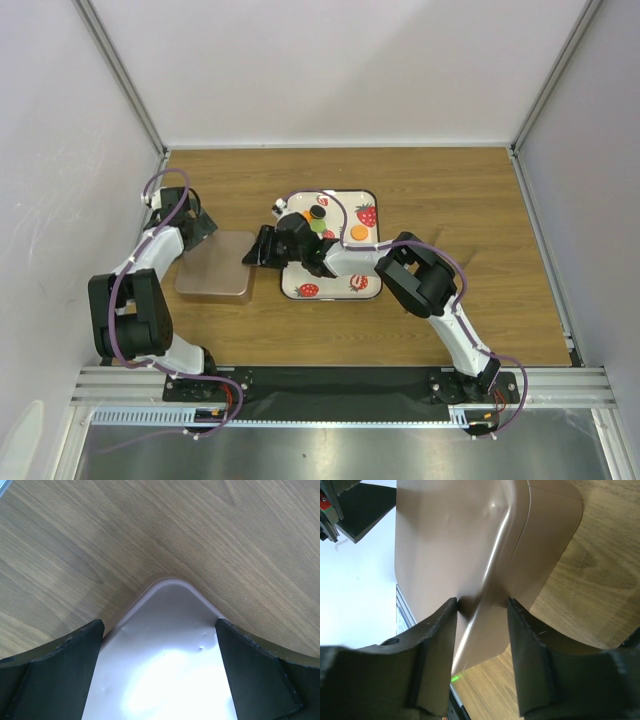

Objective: Pack the cookies

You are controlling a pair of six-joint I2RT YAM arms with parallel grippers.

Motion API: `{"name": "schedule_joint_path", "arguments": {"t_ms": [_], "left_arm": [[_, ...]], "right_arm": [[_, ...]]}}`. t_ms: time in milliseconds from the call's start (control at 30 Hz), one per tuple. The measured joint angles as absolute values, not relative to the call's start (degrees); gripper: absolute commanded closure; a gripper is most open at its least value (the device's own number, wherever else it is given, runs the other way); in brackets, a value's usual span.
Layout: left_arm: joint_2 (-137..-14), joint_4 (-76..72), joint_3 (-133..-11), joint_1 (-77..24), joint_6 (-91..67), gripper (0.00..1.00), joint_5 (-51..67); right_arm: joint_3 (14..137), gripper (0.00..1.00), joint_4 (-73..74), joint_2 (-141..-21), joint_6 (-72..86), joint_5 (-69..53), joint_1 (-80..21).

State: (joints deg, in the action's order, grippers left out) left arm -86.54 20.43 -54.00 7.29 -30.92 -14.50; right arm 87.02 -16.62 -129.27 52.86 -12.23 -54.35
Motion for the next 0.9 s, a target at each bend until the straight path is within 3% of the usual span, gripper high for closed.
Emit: {"name": "schedule_joint_path", "arguments": {"t_ms": [367, 633, 900], "left_arm": [[-86.59, 20.49, -54.04, 6.55, -31.0, 0.0, -16.38], [-87.29, 24.27, -56.38, 6.26, -30.94, 0.0, -16.47], [-87.72, 31.11, -63.83, 5.37, -30.76, 0.0, -16.99]], "right_arm": [[87.15, 0.59, -16.6, -129.32, 52.82, -12.34, -54.35], [87.02, 0.39, -16.99, -129.32, 52.53, -13.8, -53.49], [87.02, 0.3, -18.87, -129.29, 52.21, -19.49, -48.69]]}}
